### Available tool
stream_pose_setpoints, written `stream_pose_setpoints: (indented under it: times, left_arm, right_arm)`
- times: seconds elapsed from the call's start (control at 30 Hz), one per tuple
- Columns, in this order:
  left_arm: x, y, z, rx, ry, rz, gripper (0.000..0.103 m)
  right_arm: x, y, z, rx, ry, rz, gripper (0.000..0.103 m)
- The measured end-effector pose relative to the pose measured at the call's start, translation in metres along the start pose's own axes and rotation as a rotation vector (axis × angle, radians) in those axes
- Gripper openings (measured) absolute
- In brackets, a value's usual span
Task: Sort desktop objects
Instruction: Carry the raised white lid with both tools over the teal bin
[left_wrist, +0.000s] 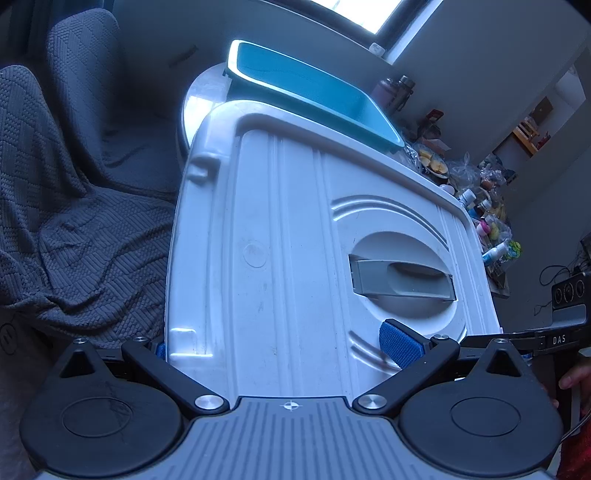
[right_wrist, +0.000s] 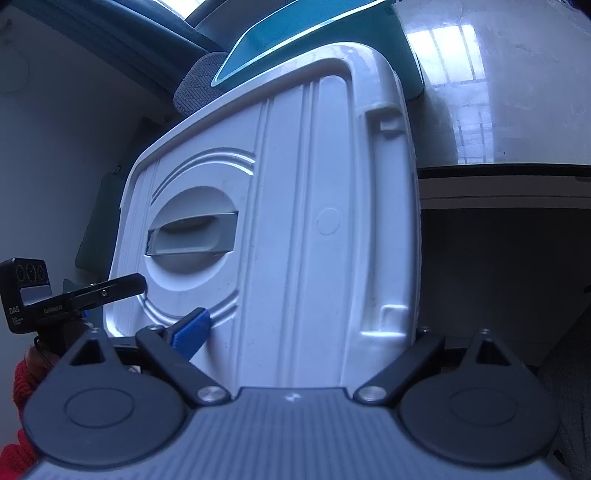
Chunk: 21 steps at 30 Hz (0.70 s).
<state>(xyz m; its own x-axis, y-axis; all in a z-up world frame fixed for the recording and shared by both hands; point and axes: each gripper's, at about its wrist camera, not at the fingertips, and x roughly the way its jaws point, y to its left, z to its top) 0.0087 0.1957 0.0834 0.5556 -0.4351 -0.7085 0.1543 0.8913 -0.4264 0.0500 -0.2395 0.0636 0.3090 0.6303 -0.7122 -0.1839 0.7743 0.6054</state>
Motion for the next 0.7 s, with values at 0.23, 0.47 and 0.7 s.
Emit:
stream_pose_setpoints:
  times: [0.23,0.47,0.7]
  left_arm:
    - [-0.003,0.006,0.019,0.002,-0.007,-0.009,0.103]
    - [0.001,0.006,0.033,0.004,-0.011,-0.013,0.103]
    - [0.013,0.013,0.063,-0.002,-0.014,-0.014,0.103]
  right_arm:
    - [-0.008,-0.008,0.004,-0.006,-0.01,-0.008,0.093]
    - [-0.003,-0.024,0.026,-0.006,-0.011,-0.013,0.093]
    - [0.01,-0.041,0.068,-0.017,-0.016,-0.013,0.093]
